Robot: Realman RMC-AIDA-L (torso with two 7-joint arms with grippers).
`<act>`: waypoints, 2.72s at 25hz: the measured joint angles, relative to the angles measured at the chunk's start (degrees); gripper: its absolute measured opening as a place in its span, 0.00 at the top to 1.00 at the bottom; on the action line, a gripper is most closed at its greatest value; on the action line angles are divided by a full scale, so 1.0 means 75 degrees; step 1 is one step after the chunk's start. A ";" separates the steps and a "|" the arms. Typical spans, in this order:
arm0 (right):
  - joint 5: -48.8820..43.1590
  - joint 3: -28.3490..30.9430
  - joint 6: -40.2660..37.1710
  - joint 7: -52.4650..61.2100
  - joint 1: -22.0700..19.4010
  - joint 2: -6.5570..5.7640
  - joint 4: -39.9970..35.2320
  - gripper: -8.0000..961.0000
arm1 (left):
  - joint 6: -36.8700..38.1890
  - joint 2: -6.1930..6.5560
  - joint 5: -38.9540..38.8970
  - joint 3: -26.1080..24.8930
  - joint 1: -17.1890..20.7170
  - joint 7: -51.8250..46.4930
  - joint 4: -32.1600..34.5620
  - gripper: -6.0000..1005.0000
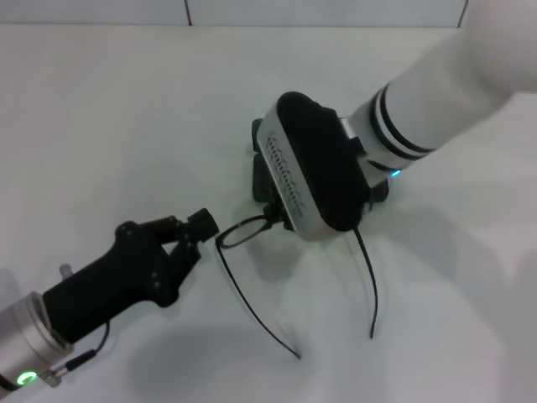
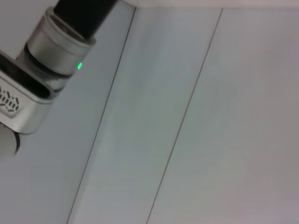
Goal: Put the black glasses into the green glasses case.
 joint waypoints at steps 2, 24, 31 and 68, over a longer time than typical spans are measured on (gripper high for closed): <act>-0.0048 0.0277 -0.0142 -0.0003 -0.0345 0.0000 -0.0423 0.94 | 0.0238 0.0008 -0.0003 -0.0151 0.0008 0.0003 0.0000 0.95; 0.4356 0.5118 -0.2709 -0.1513 -0.3997 -0.0033 -0.1005 0.94 | 0.2669 -0.0134 -0.0625 0.0673 -0.1875 0.0060 -0.0028 0.95; 0.5150 0.5173 -0.3109 -0.2172 -0.4036 -0.0050 -0.0289 0.94 | 0.2677 -0.0121 -0.2429 0.2947 -0.2248 -0.0183 0.0532 0.96; 0.6565 0.5274 -0.4461 -0.3636 -0.3905 -0.0051 0.1425 0.94 | 0.1393 -0.0160 -0.3956 0.4611 -0.2257 -0.0190 0.0371 0.96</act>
